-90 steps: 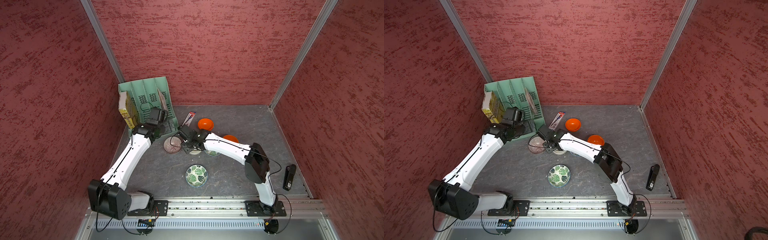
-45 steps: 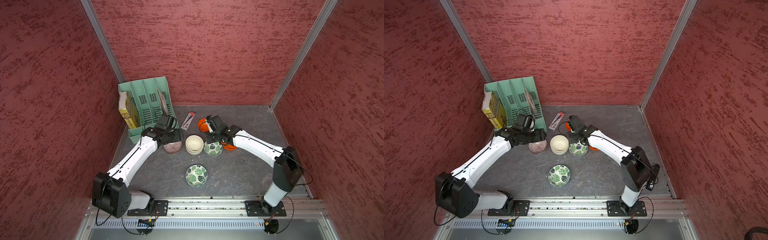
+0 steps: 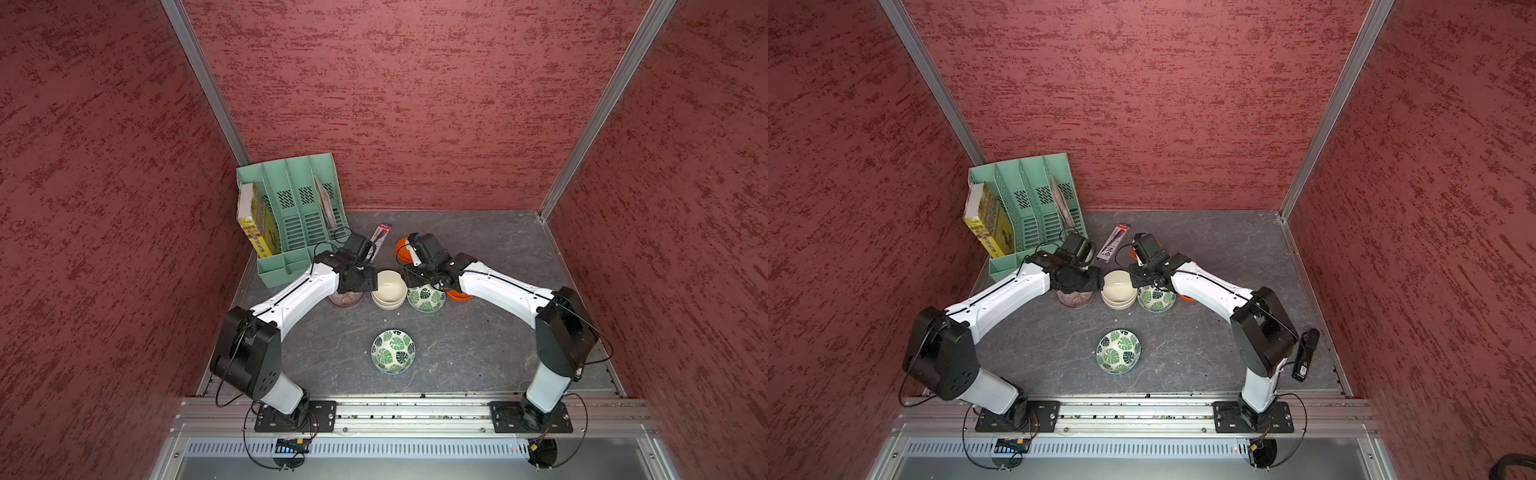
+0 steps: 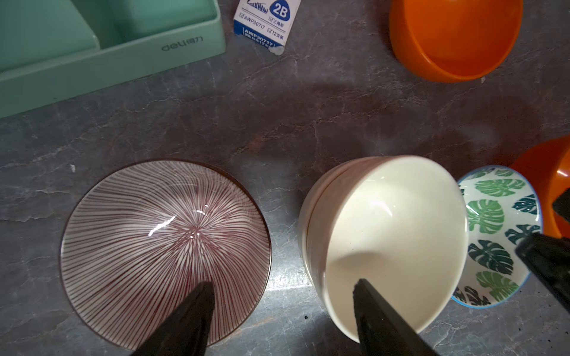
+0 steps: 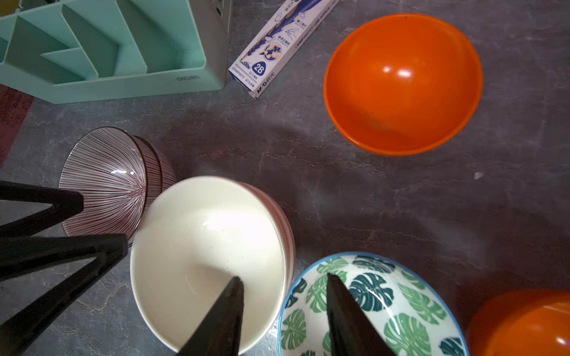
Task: Stack the bowls
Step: Place the bowl on the bowl.
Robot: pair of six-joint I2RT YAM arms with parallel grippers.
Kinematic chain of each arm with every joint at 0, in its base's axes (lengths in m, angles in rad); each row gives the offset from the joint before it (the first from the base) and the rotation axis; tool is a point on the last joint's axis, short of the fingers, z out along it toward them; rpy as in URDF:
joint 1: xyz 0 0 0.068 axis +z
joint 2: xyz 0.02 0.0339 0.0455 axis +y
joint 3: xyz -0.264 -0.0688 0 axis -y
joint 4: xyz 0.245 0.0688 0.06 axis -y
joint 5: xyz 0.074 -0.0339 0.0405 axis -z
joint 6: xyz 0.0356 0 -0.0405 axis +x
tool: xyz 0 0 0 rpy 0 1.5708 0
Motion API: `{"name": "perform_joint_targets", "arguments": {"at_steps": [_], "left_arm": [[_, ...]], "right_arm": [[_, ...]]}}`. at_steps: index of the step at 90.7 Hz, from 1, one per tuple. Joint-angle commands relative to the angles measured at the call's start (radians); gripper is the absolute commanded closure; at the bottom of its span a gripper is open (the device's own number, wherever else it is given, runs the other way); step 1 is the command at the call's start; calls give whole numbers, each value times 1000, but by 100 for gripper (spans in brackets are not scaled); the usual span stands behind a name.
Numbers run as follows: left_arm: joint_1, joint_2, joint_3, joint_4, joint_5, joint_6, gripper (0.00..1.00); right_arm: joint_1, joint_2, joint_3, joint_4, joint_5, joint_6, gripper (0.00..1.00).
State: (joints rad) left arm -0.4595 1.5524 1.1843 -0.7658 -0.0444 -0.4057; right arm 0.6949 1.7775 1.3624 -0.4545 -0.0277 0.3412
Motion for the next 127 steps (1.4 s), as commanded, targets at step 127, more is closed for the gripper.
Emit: {"name": "perform_joint_targets", "arguments": {"at_steps": [127], "left_arm": [[27, 95, 61, 5, -7, 14, 37]], "right_arm": [[3, 47, -26, 98, -103, 13, 74]]}}
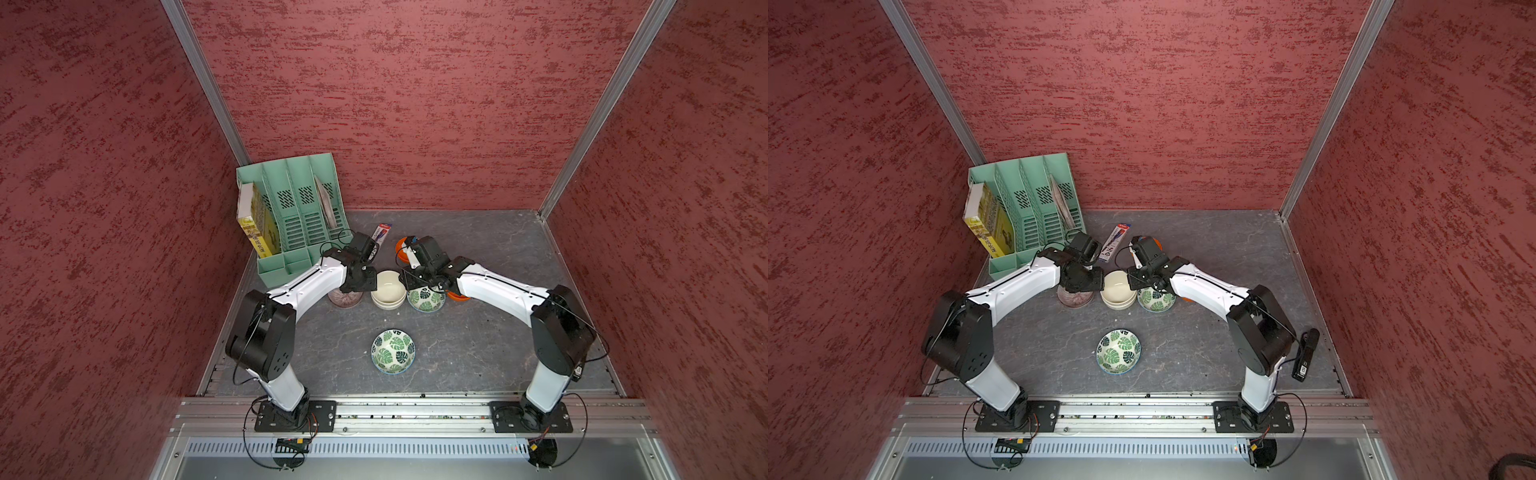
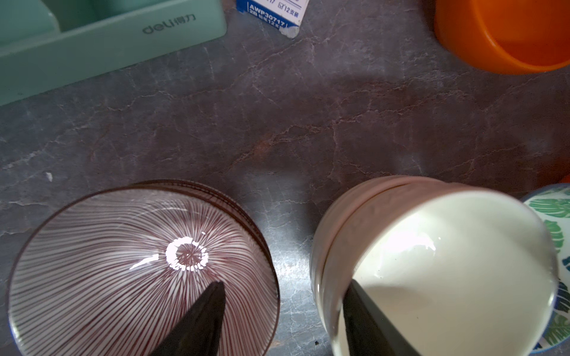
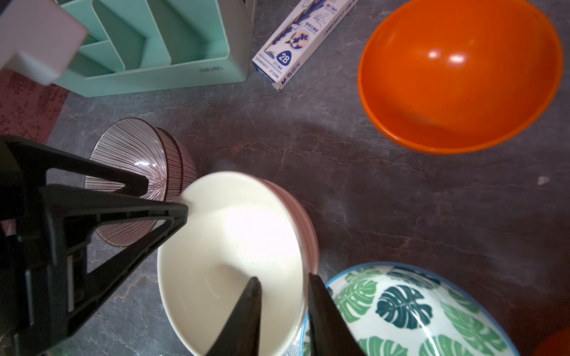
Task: Stack the bowls
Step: Place the bowl on the bowl.
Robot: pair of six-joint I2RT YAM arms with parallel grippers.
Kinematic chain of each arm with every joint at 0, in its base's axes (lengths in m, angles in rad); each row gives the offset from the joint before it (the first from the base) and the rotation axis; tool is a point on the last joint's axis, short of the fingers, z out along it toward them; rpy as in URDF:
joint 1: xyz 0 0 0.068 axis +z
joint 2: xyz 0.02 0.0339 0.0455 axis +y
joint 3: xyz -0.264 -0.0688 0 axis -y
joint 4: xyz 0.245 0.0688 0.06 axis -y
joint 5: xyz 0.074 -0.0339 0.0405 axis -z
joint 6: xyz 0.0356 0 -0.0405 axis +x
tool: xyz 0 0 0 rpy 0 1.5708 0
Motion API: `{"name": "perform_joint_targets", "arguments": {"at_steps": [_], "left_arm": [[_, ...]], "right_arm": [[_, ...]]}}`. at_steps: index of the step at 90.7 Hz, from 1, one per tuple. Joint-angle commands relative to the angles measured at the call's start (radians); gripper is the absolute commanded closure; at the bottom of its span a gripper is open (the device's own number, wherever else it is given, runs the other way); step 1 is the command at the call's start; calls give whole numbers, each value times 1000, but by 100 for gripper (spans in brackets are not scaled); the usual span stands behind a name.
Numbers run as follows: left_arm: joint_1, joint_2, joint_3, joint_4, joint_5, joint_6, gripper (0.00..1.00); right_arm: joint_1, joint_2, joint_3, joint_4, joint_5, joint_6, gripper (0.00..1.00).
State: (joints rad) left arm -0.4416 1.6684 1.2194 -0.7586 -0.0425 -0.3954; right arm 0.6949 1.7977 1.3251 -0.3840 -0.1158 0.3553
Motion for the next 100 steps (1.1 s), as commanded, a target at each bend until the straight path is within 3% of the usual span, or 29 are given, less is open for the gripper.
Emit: {"name": "perform_joint_targets", "arguments": {"at_steps": [1, 28, 44, 61, 73, 100], "left_arm": [[9, -21, 28, -3, -10, 3, 37], [9, -22, 36, -10, -12, 5, 36], [10, -48, 42, -14, -23, 8, 34], [10, -93, 73, -27, -40, 9, 22], [11, -141, 95, -43, -50, 23, 0], [1, -215, 154, -100, -123, 40, 0]], "right_arm": [[3, 29, 13, 27, -15, -2, 74], [3, 62, 32, 18, 6, -1, 77], [3, -9, 5, 16, 39, 0, 60], [2, -160, -57, -23, 75, -13, 53], [4, -289, -172, -62, 95, -9, 51], [-39, -332, -315, -151, 180, 94, 55]]}}
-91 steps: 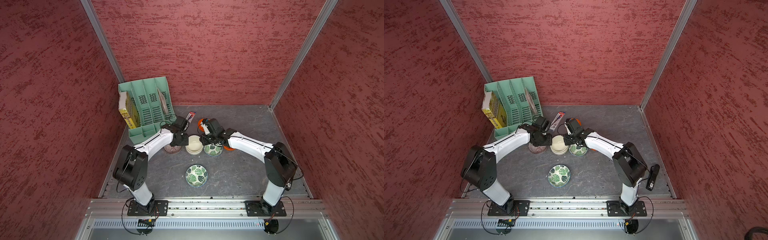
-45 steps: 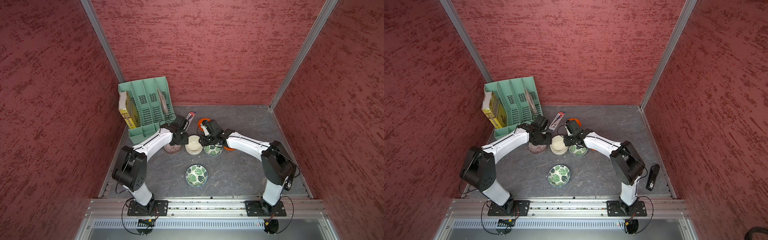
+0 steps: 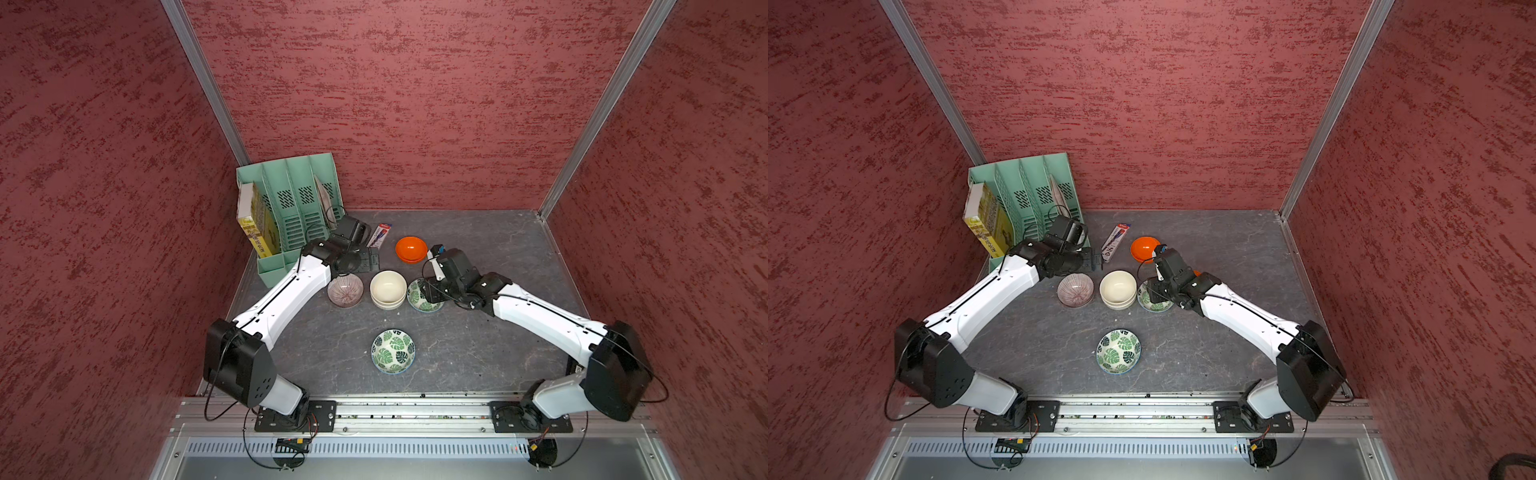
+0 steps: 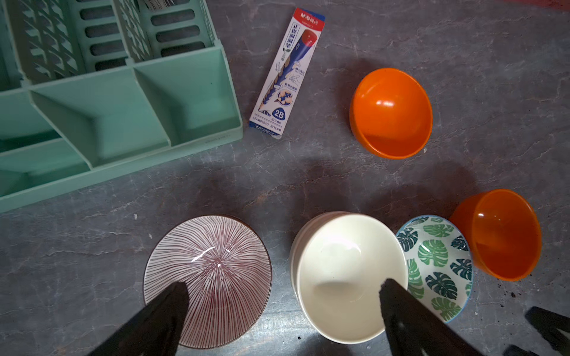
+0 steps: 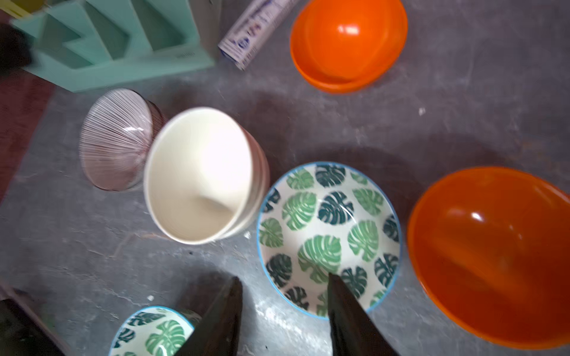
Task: Stack the bowls
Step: Place the bowl on the bowl, then pick up the bowl from the center of the board.
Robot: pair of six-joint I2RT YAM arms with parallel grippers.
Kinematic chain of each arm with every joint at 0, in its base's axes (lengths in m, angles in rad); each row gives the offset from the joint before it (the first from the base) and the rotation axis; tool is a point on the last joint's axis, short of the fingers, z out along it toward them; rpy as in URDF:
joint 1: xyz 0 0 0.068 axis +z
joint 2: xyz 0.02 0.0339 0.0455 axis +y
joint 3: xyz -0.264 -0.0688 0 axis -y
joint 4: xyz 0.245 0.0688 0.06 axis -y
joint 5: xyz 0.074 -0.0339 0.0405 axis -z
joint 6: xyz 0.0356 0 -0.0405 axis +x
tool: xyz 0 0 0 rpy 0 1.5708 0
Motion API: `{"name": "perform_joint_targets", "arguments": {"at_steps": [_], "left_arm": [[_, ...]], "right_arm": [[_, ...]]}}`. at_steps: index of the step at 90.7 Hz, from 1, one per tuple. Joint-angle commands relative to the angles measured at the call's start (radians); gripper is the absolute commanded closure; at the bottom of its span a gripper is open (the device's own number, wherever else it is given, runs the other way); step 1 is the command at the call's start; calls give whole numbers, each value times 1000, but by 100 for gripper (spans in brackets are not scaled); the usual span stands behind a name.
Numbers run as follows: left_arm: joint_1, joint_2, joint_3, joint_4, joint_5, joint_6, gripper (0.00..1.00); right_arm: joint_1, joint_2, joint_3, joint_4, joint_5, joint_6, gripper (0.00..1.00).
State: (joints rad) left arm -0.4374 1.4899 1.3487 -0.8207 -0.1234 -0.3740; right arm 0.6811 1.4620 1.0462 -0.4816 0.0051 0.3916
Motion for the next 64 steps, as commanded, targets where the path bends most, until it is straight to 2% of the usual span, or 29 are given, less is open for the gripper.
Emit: {"name": "perform_joint_targets", "arguments": {"at_steps": [1, 12, 31, 56, 64], "left_arm": [[-3, -39, 25, -37, -42, 18, 0], [-6, -58, 19, -40, -38, 15, 0], [-11, -66, -11, -37, -39, 7, 0], [-10, -66, -26, -31, -38, 11, 0], [-11, -66, -25, -28, -38, 11, 0]], "right_arm": [[-26, 4, -39, -52, 61, 61, 56], [-61, 9, -61, -48, 94, 88, 59], [-160, 5, -79, -33, 140, 89, 58], [-335, 39, -87, 9, 123, 112, 55], [-362, 70, -71, 16, 118, 103, 55]]}}
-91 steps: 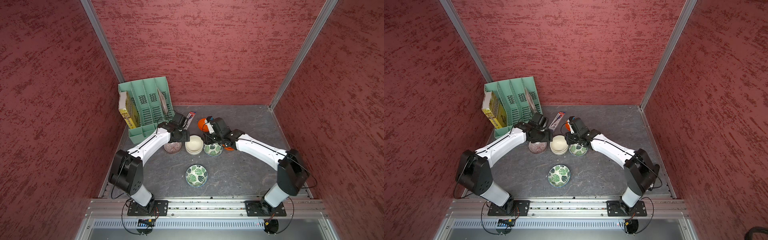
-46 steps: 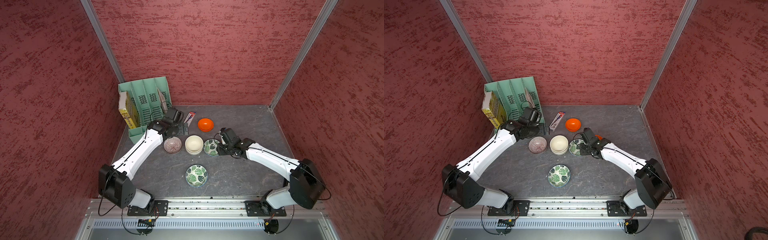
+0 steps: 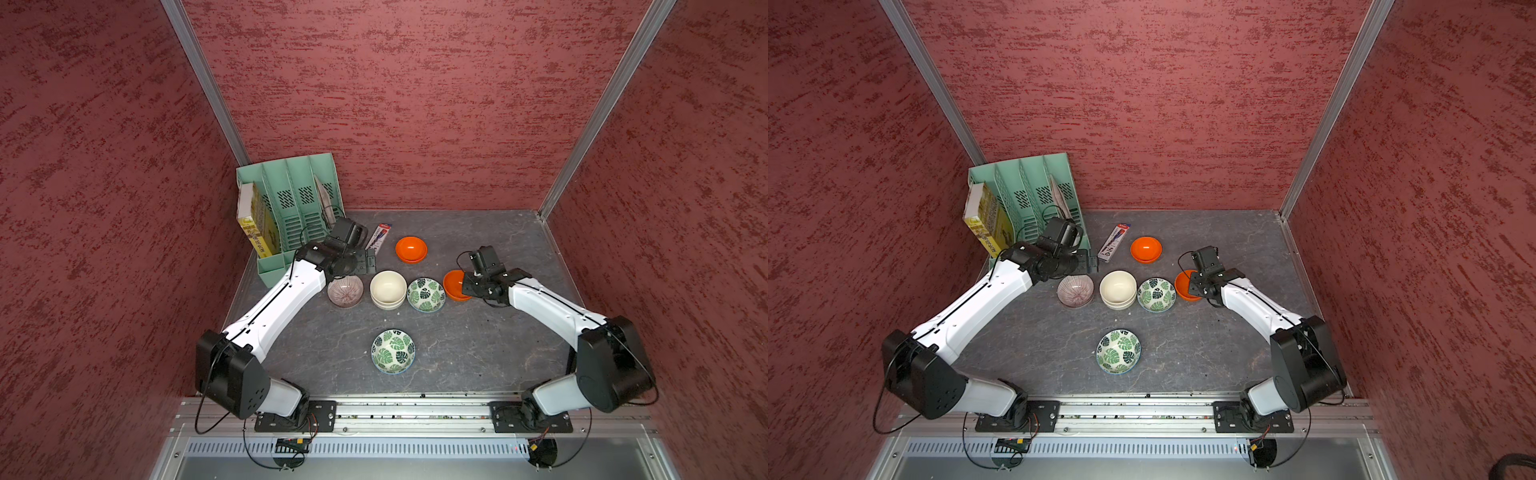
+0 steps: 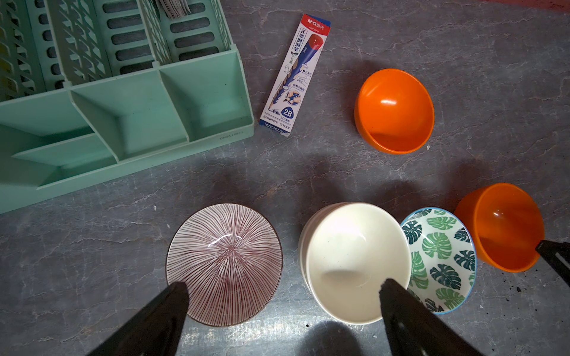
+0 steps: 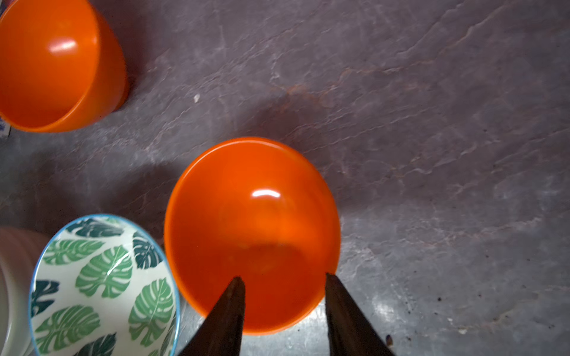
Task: Stack the bowls
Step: Pick up the bowl from the center of the board, then place the bowl at the center of the board.
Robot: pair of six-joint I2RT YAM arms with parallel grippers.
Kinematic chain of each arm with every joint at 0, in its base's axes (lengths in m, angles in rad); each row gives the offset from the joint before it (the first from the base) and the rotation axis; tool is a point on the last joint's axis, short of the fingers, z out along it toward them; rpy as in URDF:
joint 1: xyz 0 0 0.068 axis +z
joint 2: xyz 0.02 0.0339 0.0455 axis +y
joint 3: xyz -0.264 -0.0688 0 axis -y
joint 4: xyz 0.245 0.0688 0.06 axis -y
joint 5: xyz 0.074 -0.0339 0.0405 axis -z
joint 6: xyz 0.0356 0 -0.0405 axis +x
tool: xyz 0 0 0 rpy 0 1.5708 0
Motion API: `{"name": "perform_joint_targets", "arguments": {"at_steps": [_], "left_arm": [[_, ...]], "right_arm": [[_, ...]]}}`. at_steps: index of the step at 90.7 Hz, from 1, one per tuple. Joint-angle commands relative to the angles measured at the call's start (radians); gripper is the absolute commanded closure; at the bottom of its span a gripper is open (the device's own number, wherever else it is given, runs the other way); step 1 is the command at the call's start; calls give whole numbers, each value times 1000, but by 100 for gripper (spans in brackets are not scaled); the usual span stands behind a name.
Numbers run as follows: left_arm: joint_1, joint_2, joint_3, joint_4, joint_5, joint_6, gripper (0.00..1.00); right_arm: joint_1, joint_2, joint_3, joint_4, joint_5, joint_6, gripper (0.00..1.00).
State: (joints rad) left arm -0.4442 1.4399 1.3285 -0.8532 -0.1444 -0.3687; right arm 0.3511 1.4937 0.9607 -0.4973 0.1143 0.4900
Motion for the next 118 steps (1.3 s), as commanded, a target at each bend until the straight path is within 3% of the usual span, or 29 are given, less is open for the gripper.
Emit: {"name": "perform_joint_targets", "arguments": {"at_steps": [1, 19, 57, 76, 118], "left_arm": [[-4, -17, -4, 4, -17, 6, 0], [-3, -22, -9, 2, -26, 11, 0], [12, -34, -31, 9, -32, 17, 0], [21, -32, -35, 18, -19, 19, 0], [25, -11, -32, 40, 1, 22, 0]], "right_arm": [[-33, 42, 17, 33, 9, 3, 55], [-81, 111, 42, 51, -21, -8, 55], [-144, 102, 19, 74, -38, -17, 90], [-190, 49, -24, 50, -57, -33, 91], [-188, -83, -120, -4, -90, -37, 93]]}}
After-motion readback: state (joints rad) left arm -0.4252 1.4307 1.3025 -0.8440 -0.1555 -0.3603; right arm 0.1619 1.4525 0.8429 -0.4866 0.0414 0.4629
